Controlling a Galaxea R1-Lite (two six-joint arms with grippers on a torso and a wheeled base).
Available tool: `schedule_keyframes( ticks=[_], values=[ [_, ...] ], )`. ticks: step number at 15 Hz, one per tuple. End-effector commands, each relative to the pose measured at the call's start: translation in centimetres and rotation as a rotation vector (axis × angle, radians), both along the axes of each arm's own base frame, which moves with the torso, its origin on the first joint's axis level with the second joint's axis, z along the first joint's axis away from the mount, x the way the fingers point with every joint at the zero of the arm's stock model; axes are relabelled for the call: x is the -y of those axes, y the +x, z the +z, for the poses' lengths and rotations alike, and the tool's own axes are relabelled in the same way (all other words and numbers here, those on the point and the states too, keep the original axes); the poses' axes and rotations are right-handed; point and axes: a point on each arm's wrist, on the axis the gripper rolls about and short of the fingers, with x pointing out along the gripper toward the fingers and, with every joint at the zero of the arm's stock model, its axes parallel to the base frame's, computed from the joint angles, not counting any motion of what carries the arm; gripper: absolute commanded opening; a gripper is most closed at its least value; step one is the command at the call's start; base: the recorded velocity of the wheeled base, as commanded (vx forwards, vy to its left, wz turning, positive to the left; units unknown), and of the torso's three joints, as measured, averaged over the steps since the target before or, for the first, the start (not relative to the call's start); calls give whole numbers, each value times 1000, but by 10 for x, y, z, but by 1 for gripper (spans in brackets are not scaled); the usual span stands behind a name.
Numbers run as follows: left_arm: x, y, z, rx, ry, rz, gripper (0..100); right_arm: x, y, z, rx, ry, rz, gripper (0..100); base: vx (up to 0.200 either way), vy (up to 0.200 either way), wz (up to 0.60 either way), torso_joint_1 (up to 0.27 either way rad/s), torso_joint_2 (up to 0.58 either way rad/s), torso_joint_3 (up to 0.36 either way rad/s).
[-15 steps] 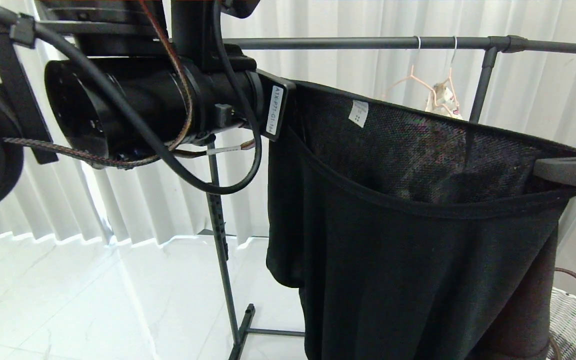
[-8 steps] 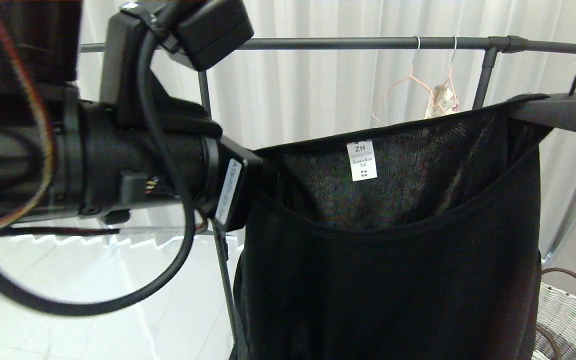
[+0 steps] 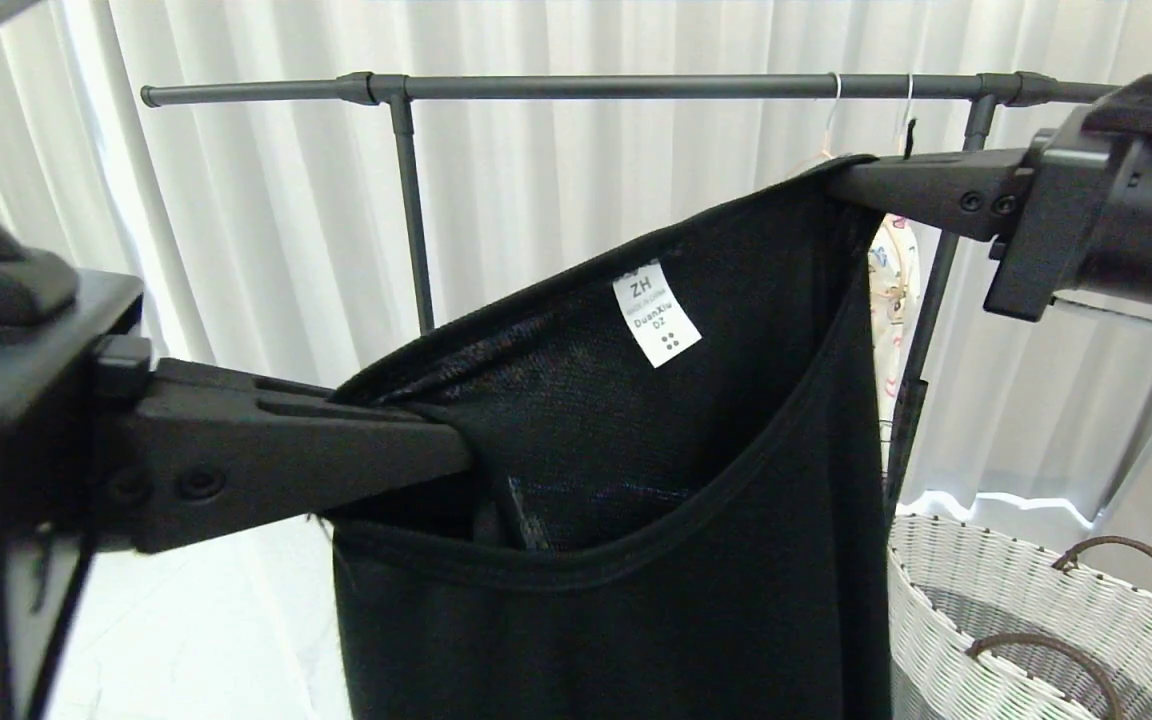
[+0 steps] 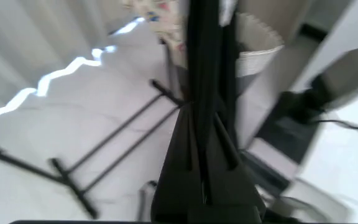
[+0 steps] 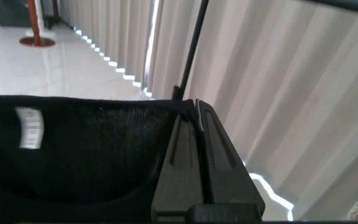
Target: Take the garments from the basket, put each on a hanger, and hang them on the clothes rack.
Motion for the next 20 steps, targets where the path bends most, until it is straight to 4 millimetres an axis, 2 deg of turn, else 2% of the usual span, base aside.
schedule_keyframes(
  ticks=[1, 6, 10, 13, 15, 17, 18, 20],
  values=[
    [-5, -12, 4, 0, -31, -41, 0, -11, 6, -8, -21, -24, 12, 0, 0, 0, 0, 0, 0, 0],
    [-6, -13, 4, 2, -33, -43, 0, -11, 5, -9, -23, -26, 11, 0, 0, 0, 0, 0, 0, 0],
    [-7, -12, 4, 4, -30, -30, 0, -3, -2, -2, -7, -10, 7, 0, 0, 0, 0, 0, 0, 0],
    [-9, -12, -5, 7, 3, 9, 0, 8, -4, -12, -28, -34, -22, 0, 0, 0, 0, 0, 0, 0],
    [-9, -10, -13, 35, 58, 52, 0, 20, -14, -12, -50, -56, -32, 0, 0, 0, 0, 0, 0, 0],
    [-9, 5, -17, 143, 156, 136, 0, 41, -30, -11, -84, -94, -54, 0, 0, 0, 0, 0, 0, 0],
    [-8, 9, -16, 161, 152, 145, 0, 46, -34, -10, -88, -98, -52, 0, 0, 0, 0, 0, 0, 0],
    [9, 36, -11, 223, 66, 227, 0, 60, -49, -12, -119, -136, -45, 0, 0, 0, 0, 0, 0, 0]
  ],
)
